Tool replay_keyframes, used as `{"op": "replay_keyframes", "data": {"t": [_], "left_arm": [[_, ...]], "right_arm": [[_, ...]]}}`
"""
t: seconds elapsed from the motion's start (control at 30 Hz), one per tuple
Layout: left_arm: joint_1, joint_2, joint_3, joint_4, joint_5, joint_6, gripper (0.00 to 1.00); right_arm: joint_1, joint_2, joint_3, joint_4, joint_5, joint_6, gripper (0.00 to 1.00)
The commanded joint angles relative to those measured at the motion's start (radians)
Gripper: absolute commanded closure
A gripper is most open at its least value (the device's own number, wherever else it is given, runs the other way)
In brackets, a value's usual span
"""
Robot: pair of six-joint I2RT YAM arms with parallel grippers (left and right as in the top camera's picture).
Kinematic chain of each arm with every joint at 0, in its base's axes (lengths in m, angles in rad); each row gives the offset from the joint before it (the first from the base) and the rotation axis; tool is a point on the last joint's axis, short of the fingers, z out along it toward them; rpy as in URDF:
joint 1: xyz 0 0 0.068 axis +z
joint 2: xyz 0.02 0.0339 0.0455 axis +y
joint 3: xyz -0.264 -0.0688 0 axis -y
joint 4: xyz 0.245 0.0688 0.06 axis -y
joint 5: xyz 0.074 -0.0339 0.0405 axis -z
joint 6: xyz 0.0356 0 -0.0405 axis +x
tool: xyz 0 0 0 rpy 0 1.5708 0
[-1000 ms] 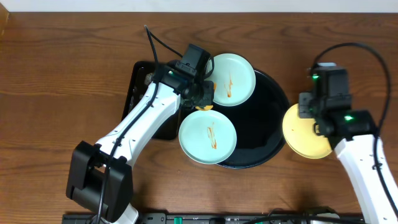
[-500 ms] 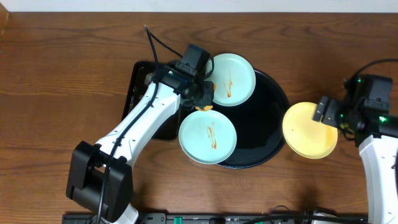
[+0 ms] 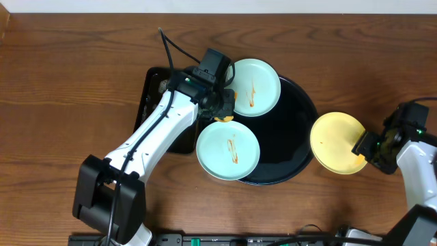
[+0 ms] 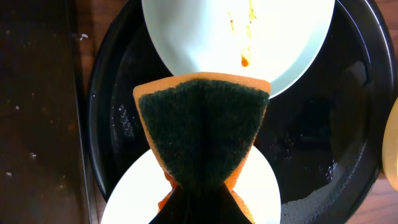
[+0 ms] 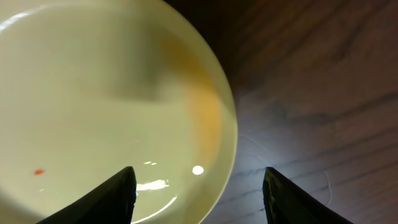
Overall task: Clean dirty plates on tray and stack at the side
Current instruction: 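Tilt the yellow plate upward with the right gripper beside the tray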
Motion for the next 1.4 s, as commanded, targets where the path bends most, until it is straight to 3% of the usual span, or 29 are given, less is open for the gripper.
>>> {"op": "replay_keyframes", "data": {"t": [0.0, 0.2, 0.6, 0.8, 1.03, 1.37], "left_arm": [[0.002, 0.0, 0.007, -0.005, -0.01, 0.006, 0.93], [0.002, 0.0, 0.007, -0.005, -0.01, 0.006, 0.93], [0.002, 0.0, 0.007, -0.005, -0.01, 0.006, 0.92], [0.002, 0.0, 0.007, -0.005, -0.01, 0.006, 0.92], [0.002, 0.0, 0.007, -0.005, -0.01, 0.006, 0.92], [0.002, 0.0, 0.007, -0.004, -0.01, 0.006, 0.92]], "right_arm": [[-0.028, 0.031, -0.009, 0.005, -0.018, 0.02, 0.38], [-0.053, 0.068, -0.047, 0.037, -0.032, 0.02, 0.42], [-0.054, 0.086, -0.134, 0.146, -0.032, 0.074, 0.6], [-0.053, 0.086, -0.145, 0.165, -0.031, 0.074, 0.82], [-0.053, 0.086, -0.145, 0.172, -0.031, 0.076, 0.99], [-0.053, 0.061, -0.141, 0.178, -0.06, 0.053, 0.99]]}}
